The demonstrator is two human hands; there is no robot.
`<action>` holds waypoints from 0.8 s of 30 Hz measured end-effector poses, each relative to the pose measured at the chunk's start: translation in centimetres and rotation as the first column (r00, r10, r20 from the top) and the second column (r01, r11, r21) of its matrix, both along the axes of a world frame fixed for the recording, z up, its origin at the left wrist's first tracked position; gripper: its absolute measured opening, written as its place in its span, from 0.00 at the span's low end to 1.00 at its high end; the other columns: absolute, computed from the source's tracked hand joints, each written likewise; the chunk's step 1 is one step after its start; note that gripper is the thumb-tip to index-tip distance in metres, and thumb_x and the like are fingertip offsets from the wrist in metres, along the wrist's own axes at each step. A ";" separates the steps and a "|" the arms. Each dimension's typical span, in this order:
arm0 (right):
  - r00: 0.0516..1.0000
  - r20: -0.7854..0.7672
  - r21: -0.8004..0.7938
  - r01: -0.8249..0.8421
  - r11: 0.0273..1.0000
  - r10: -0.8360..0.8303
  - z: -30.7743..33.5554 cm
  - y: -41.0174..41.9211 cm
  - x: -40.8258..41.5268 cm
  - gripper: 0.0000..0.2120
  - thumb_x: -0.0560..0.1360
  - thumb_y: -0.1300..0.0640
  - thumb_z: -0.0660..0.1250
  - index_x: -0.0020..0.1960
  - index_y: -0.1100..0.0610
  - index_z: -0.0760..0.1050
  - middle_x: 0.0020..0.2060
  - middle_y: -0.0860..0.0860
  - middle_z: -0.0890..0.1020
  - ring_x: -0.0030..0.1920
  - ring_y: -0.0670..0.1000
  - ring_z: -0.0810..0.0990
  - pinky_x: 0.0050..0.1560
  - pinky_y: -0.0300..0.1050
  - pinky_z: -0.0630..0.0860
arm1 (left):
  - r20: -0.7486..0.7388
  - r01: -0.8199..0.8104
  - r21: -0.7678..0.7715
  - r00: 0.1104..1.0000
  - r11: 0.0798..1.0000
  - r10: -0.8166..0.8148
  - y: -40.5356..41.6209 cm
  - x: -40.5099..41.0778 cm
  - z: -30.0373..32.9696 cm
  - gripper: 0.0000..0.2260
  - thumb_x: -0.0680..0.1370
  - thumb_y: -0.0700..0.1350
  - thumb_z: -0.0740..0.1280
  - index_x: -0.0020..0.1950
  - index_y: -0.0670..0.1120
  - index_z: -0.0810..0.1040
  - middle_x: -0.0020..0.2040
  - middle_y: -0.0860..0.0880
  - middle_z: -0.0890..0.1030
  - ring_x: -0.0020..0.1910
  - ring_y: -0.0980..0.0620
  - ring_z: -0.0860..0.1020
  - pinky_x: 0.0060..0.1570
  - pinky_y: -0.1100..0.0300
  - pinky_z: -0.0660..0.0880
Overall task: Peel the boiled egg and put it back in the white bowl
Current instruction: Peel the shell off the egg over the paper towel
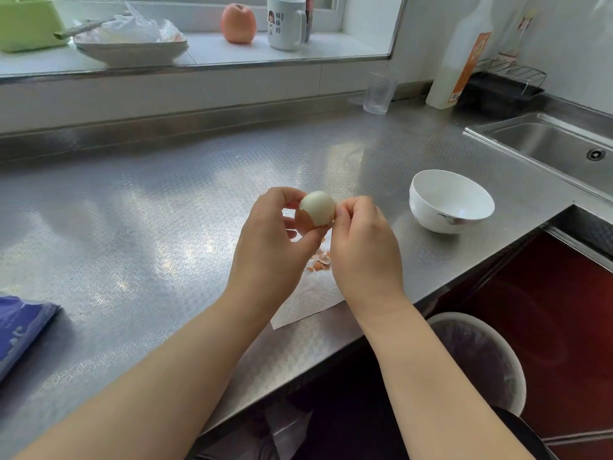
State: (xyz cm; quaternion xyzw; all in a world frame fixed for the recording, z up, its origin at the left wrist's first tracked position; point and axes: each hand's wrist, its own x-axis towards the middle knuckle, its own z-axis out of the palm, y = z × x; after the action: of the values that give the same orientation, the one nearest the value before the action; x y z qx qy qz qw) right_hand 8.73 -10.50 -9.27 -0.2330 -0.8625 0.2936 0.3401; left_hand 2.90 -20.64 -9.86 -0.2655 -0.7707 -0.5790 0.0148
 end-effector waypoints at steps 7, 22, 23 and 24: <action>0.996 0.092 0.073 -0.014 0.997 0.007 0.8 0.0 0.2 0.10 0.82 0.55 0.56 0.51 0.60 0.72 0.41 0.49 0.73 0.37 0.51 0.69 0.34 0.43 0.54 | -0.112 -0.042 -0.062 0.993 0.997 0.035 -0.1 0.3 0.0 0.15 0.74 0.45 0.74 0.56 0.54 0.74 0.55 0.57 0.77 0.47 0.62 0.78 0.48 0.55 0.79; 0.982 0.185 -0.004 -0.037 0.999 0.037 2.0 1.8 1.6 0.06 0.76 0.51 0.66 0.52 0.50 0.78 0.38 0.44 0.81 0.42 0.47 0.78 0.38 0.39 0.71 | 0.087 -0.023 0.040 0.996 0.999 0.020 -0.4 -1.0 0.3 0.14 0.73 0.52 0.75 0.54 0.58 0.74 0.52 0.59 0.79 0.44 0.64 0.79 0.40 0.74 0.74; 0.980 0.197 -0.022 -0.037 0.999 0.041 1.8 1.8 1.6 0.05 0.76 0.51 0.67 0.50 0.50 0.77 0.37 0.44 0.80 0.42 0.47 0.78 0.37 0.39 0.70 | 0.122 -0.017 0.068 0.993 0.998 0.008 -0.4 -1.0 0.4 0.14 0.73 0.52 0.75 0.53 0.59 0.74 0.52 0.59 0.80 0.44 0.65 0.80 0.40 0.73 0.74; 0.977 0.211 -0.031 -0.039 0.999 0.044 1.5 1.9 1.6 0.03 0.76 0.51 0.66 0.48 0.50 0.76 0.36 0.44 0.80 0.41 0.48 0.78 0.38 0.40 0.71 | 0.158 -0.011 0.090 0.988 0.996 -0.003 -0.4 -1.0 0.4 0.14 0.72 0.52 0.76 0.53 0.59 0.75 0.52 0.59 0.80 0.43 0.66 0.80 0.40 0.71 0.75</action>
State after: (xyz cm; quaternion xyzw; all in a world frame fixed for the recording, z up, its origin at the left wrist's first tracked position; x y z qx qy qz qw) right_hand 10.35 -8.60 -7.76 -0.2494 -0.8944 0.2858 0.2371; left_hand 1.91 -21.03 -9.46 -0.2165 -0.7430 -0.6324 -0.0331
